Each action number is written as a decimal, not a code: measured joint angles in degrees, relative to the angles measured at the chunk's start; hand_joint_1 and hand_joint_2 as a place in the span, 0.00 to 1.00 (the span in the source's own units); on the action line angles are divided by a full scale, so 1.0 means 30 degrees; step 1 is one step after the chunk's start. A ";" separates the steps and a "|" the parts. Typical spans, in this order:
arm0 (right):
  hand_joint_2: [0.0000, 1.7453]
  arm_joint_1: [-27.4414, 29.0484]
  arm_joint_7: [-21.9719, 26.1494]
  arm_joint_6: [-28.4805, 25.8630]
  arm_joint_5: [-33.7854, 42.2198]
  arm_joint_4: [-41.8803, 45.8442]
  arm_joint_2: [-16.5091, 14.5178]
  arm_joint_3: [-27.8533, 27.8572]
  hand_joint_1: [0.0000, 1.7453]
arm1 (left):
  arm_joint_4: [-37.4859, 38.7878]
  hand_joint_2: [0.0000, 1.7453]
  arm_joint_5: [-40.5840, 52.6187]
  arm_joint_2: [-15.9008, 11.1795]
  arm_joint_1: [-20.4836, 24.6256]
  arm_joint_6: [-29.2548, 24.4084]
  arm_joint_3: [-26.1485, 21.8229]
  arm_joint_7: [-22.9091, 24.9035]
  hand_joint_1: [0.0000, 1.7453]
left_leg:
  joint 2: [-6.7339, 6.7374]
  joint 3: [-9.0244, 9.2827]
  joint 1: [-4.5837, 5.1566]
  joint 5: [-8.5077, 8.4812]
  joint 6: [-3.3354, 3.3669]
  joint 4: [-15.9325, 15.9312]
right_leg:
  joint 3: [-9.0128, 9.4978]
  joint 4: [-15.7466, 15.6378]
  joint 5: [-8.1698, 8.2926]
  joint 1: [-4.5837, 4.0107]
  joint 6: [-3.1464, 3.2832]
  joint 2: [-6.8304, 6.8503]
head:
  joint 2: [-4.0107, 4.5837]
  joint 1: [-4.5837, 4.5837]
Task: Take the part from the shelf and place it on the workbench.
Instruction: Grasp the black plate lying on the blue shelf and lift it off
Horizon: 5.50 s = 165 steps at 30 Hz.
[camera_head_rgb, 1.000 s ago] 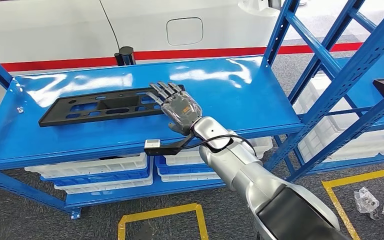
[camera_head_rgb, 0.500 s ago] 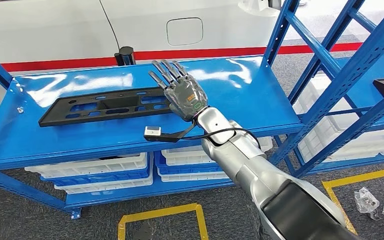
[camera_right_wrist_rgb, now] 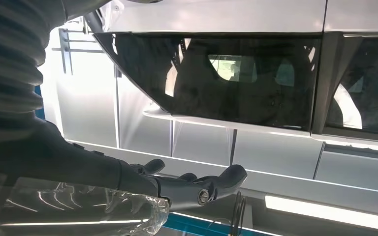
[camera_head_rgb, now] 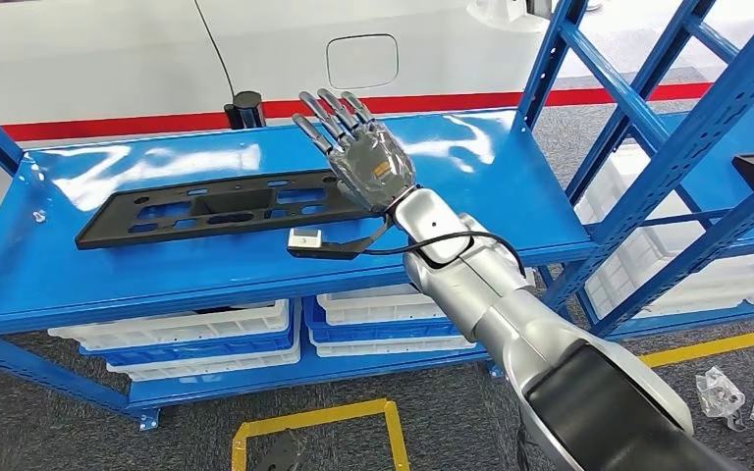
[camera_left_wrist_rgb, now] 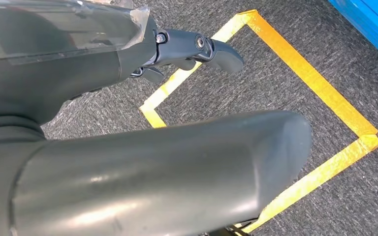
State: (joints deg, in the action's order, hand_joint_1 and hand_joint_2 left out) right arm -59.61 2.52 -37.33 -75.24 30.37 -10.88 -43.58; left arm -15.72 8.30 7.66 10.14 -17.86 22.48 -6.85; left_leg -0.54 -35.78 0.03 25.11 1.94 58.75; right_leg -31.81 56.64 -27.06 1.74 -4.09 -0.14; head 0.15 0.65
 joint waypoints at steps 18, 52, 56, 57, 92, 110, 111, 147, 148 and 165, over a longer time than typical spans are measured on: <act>1.00 0.0055 0.0151 -0.0051 -0.0035 -0.0273 -0.0140 0.0009 0.00 | 0.0000 0.00 -0.0142 -0.0060 -0.0014 -0.0095 -0.0264 -0.0027 0.00 | 0.0013 0.0776 0.0224 0.0505 0.0628 -0.0222 | -0.3259 0.4693 -0.0857 -0.0110 -0.0056 0.0037 | 0.0002 -0.0122; 1.00 0.0120 0.0335 0.0648 -0.0217 -0.0406 -0.0266 0.0011 0.00 | 0.0015 0.00 0.0002 -0.0004 -0.0014 -0.0381 -0.0404 -0.0173 0.00 | -0.0015 -0.0603 -0.0142 -0.0819 -0.0322 -0.0303 | 0.0629 -0.0354 -0.0415 -0.0188 0.0601 -0.0016 | 0.0000 0.0062; 1.00 0.0134 0.1630 0.2297 0.0137 -0.0423 -0.0445 -0.0040 0.00 | 0.0015 0.00 0.0133 -0.0004 -0.0012 -0.0310 -0.0470 -0.0188 0.00 | 0.0006 -0.0602 -0.0137 -0.0843 -0.0287 -0.0302 | 0.0634 -0.0353 -0.0374 -0.0176 0.0331 -0.0018 | 0.0000 0.0069; 1.00 0.0147 0.1955 0.2791 0.0222 -0.0424 -0.0557 -0.0080 0.00 | 0.0015 0.00 0.0177 -0.0002 -0.0008 -0.0295 -0.0482 -0.0186 0.00 | 0.0015 -0.0601 -0.0143 -0.0850 -0.0281 -0.0304 | 0.0643 -0.0349 -0.0371 -0.0182 0.0302 -0.0019 | 0.0000 0.0071; 1.00 0.1934 0.2763 0.8674 0.2040 -0.0215 -0.2523 -0.2446 0.00 | 0.0015 0.00 -0.0013 0.0055 -0.0050 -0.0399 -0.1091 -0.0293 0.00 | 0.0024 -0.0580 -0.0204 -0.0855 -0.0284 -0.0323 | 0.0592 -0.0289 -0.0399 -0.0233 0.0314 -0.0020 | 0.0000 0.0069; 1.00 0.0900 0.0683 0.6511 0.0995 -0.0217 -0.0907 -0.2501 0.00 | 0.0015 0.00 0.0046 0.0047 -0.0128 -0.0437 -0.1091 -0.0180 0.00 | 0.0024 -0.0580 -0.0203 -0.0858 -0.0280 -0.0320 | 0.0638 -0.0288 -0.0391 -0.0234 0.0308 -0.0020 | 0.0000 0.0071; 1.00 0.0900 0.0431 0.6085 0.0762 -0.0224 -0.0849 -0.2504 0.00 | 0.0015 0.00 0.0046 0.0047 -0.0131 -0.0466 -0.1091 -0.0180 0.00 | 0.0024 -0.0580 -0.0204 -0.0858 -0.0280 -0.0321 | 0.0637 -0.0288 -0.0392 -0.0235 0.0309 -0.0020 | 0.0000 0.0071; 1.00 0.1783 0.0189 0.4537 0.0215 -0.2352 -0.0184 -0.2198 0.21 | 0.0015 0.00 -0.0018 0.0097 -0.0157 -0.0736 -0.1237 -0.0279 0.00 | 0.0023 -0.0579 -0.0200 -0.0858 -0.0280 -0.0321 | 0.0640 -0.0290 -0.0392 -0.0233 0.0308 -0.0020 | 0.0000 0.0071; 1.00 0.1783 0.0135 0.4419 0.0168 -0.2395 -0.0182 -0.2187 0.42 | 0.0015 0.00 -0.0025 0.0098 -0.0163 -0.0749 -0.1257 -0.0291 0.00 | 0.0023 -0.0579 -0.0201 -0.0858 -0.0280 -0.0321 | 0.0640 -0.0290 -0.0392 -0.0233 0.0308 -0.0020 | 0.0000 0.0071; 1.00 0.1447 -0.0494 0.3224 -0.0701 -0.3067 0.0062 -0.2149 0.87 | 0.0018 0.00 -0.0035 0.0098 -0.0350 -0.0816 -0.1353 -0.0477 0.00 | 0.0021 -0.0558 -0.0201 -0.0856 -0.0280 -0.0322 | 0.0562 -0.0293 -0.0397 -0.0232 0.0311 -0.0019 | 0.0000 0.0067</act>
State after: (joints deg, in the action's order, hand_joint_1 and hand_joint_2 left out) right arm -55.26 1.04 -27.66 -77.34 21.17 -10.69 -50.03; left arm -15.66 8.20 7.96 9.09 -20.31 18.43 -8.28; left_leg -0.48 -37.46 -0.57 22.54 1.10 57.79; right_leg -30.12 55.76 -28.25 1.04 -3.16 -0.20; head 0.15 0.85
